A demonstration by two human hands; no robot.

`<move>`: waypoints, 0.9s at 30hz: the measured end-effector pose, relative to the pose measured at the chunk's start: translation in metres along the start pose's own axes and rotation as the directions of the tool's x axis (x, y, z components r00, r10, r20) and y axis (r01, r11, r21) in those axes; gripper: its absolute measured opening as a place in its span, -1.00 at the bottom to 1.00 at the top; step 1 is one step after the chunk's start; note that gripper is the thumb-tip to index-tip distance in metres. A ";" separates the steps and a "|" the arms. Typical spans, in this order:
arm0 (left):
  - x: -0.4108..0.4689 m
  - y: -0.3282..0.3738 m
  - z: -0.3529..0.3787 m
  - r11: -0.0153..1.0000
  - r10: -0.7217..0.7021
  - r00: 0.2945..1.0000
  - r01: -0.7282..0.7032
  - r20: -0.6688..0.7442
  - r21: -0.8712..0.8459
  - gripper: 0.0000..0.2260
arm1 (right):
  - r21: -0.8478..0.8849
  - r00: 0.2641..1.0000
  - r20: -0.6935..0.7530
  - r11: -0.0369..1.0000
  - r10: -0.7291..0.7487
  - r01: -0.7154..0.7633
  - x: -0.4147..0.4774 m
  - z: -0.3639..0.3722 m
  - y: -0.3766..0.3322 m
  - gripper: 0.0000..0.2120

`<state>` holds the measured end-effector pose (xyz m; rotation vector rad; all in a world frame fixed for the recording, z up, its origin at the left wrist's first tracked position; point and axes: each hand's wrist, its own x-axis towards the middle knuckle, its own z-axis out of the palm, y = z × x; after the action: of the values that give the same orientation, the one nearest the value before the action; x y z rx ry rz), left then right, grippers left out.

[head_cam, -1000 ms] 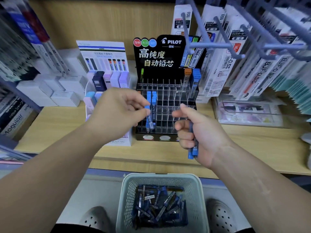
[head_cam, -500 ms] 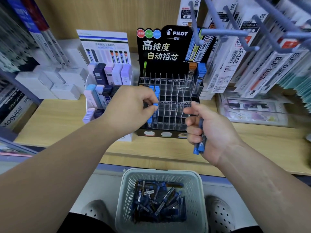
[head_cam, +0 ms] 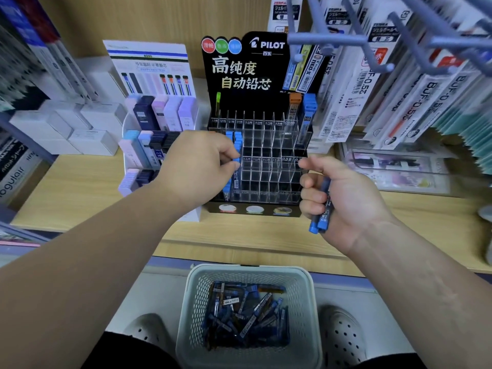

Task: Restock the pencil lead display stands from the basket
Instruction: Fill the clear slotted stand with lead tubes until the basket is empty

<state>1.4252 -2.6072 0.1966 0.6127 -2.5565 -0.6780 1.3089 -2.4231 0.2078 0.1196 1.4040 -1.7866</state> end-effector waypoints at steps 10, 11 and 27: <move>-0.002 0.002 0.008 0.980 0.014 1.000 -0.019 0.028 0.196 -0.77 | 0.220 0.997 0.075 0.976 -0.015 -0.002 0.000 0.006 0.000 -0.80; -0.002 0.003 0.008 0.979 0.012 1.000 -0.017 0.028 0.203 -0.75 | 0.231 0.997 0.078 0.973 -0.017 -0.001 0.000 0.006 0.000 -0.79; -0.035 0.046 0.000 0.926 0.351 0.929 -0.326 0.115 -0.192 -0.83 | 0.433 0.998 0.059 0.901 -0.033 0.004 0.000 0.028 0.004 -0.83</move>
<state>1.4397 -2.5531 0.2114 0.0578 -2.6094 -0.8293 1.3229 -2.4471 0.2146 0.2798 0.9434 -2.0761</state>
